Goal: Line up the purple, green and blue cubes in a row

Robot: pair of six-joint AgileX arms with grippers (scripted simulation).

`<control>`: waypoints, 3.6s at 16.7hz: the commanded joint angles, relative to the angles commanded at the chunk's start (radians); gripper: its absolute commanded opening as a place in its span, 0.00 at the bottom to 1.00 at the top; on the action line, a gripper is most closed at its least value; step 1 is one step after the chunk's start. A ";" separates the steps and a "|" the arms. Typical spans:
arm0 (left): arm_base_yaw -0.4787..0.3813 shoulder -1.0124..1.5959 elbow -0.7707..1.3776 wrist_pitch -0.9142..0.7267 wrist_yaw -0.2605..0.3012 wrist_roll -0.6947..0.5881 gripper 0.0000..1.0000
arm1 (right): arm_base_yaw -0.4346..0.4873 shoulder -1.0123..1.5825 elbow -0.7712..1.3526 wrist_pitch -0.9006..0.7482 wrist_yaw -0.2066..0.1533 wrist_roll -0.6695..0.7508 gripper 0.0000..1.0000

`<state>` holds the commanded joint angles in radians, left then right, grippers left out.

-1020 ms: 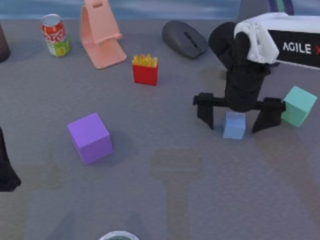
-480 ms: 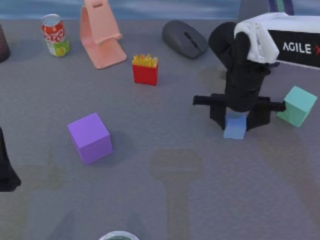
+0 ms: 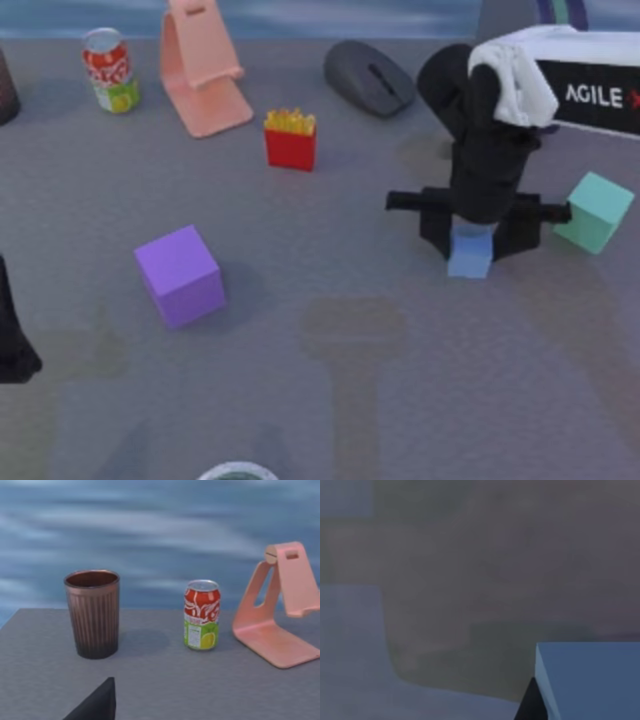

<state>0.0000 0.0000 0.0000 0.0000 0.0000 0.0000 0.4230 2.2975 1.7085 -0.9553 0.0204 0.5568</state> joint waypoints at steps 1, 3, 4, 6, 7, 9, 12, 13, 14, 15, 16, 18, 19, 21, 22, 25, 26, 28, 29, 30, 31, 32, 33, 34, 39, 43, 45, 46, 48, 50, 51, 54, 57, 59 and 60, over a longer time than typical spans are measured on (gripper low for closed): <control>0.000 0.000 0.000 0.000 0.000 0.000 1.00 | 0.001 0.000 0.003 -0.003 0.000 0.000 0.00; 0.000 0.000 0.000 0.000 0.000 0.000 1.00 | 0.003 -0.010 0.035 -0.041 0.001 0.000 0.00; 0.000 0.000 0.000 0.000 0.000 0.000 1.00 | 0.004 -0.018 0.059 -0.076 0.001 0.000 0.00; 0.000 0.000 0.000 0.000 0.000 0.000 1.00 | 0.006 -0.039 0.111 -0.161 0.000 0.000 0.00; 0.000 0.000 0.000 0.000 0.000 0.000 1.00 | 0.007 -0.049 0.136 -0.196 0.000 0.000 0.00; 0.000 0.000 0.000 0.000 0.000 0.000 1.00 | 0.009 -0.066 0.167 -0.235 -0.001 -0.002 0.00; 0.000 0.000 0.000 0.000 0.000 0.000 1.00 | 0.009 -0.068 0.170 -0.238 -0.001 -0.002 0.00; 0.000 0.000 0.000 0.000 0.000 0.000 1.00 | 0.003 -0.064 0.169 -0.236 -0.001 0.000 0.00; 0.000 0.000 0.000 0.000 0.000 0.000 1.00 | 0.006 -0.068 0.165 -0.235 -0.001 0.000 0.00; 0.000 0.000 0.000 0.000 0.000 0.000 1.00 | 0.014 -0.081 0.152 -0.231 -0.001 0.002 0.00; 0.000 0.000 0.000 0.000 0.000 0.000 1.00 | 0.029 -0.104 0.128 -0.226 0.000 0.007 0.00; 0.000 0.000 0.000 0.000 0.000 0.000 1.00 | 0.068 -0.168 0.049 -0.212 0.000 0.023 0.00; 0.000 0.000 0.000 0.000 0.000 0.000 1.00 | 0.092 -0.205 -0.003 -0.204 0.000 0.033 0.00; 0.000 0.000 0.000 0.000 0.000 0.000 1.00 | 0.141 -0.278 -0.101 -0.189 0.000 0.051 0.00; 0.000 0.000 0.000 0.000 0.000 0.000 1.00 | 0.162 -0.309 -0.136 -0.183 0.000 0.059 0.00; 0.000 0.000 0.000 0.000 0.000 0.000 1.00 | 0.191 -0.349 -0.177 -0.174 0.000 0.070 0.00; 0.000 0.000 0.000 0.000 0.000 0.000 1.00 | 0.191 -0.349 -0.177 -0.174 0.000 0.070 0.00; 0.000 0.000 0.000 0.000 0.000 0.000 1.00 | 0.187 -0.345 -0.175 -0.176 -0.001 0.071 0.00; 0.000 0.000 0.000 0.000 0.000 0.000 1.00 | 0.187 -0.344 -0.178 -0.173 -0.001 0.070 0.00; 0.000 0.000 0.000 0.000 0.000 0.000 1.00 | 0.188 -0.339 -0.189 -0.159 0.000 0.070 0.00; 0.000 0.000 0.000 0.000 0.000 0.000 1.00 | 0.188 -0.332 -0.207 -0.135 0.000 0.070 0.00; 0.000 0.000 0.000 0.000 0.000 0.000 1.00 | 0.188 -0.322 -0.229 -0.101 0.001 0.071 0.00; 0.000 0.000 0.000 0.000 0.000 0.000 1.00 | 0.188 -0.310 -0.255 -0.058 0.001 0.072 0.00; 0.000 0.000 0.000 0.000 0.000 0.000 1.00 | 0.189 -0.298 -0.281 -0.012 0.001 0.072 0.00; 0.000 0.000 0.000 0.000 0.000 0.000 1.00 | 0.193 -0.265 -0.347 0.079 0.001 0.073 0.00; 0.000 0.000 0.000 0.000 0.000 0.000 1.00 | 0.193 -0.265 -0.347 0.079 0.001 0.073 0.15; 0.000 0.000 0.000 0.000 0.000 0.000 1.00 | 0.193 -0.265 -0.347 0.079 0.001 0.073 0.30; 0.000 0.000 0.000 0.000 0.000 0.000 1.00 | 0.193 -0.265 -0.347 0.079 0.001 0.073 0.38; 0.000 0.000 0.000 0.000 0.000 0.000 1.00 | 0.193 -0.265 -0.347 0.079 0.001 0.073 0.53; 0.000 0.000 0.000 0.000 0.000 0.000 1.00 | 0.193 -0.265 -0.347 0.079 0.001 0.073 0.68; 0.000 0.000 0.000 0.000 0.000 0.000 1.00 | 0.193 -0.265 -0.347 0.079 0.001 0.073 0.75; 0.000 0.000 0.000 0.000 0.000 0.000 1.00 | 0.193 -0.265 -0.347 0.079 0.001 0.073 0.98; 0.000 0.000 0.000 0.000 0.000 0.000 1.00 | 0.193 -0.265 -0.347 0.079 0.001 0.073 1.00; 0.000 0.000 0.000 0.000 0.000 0.000 1.00 | 0.193 -0.265 -0.347 0.079 0.001 0.073 1.00; 0.000 0.000 0.000 0.000 0.000 0.000 1.00 | 0.193 -0.265 -0.347 0.079 0.001 0.073 1.00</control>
<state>0.0000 0.0000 0.0000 0.0000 0.0000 0.0000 0.6157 2.0323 1.3616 -0.8764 0.0213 0.6300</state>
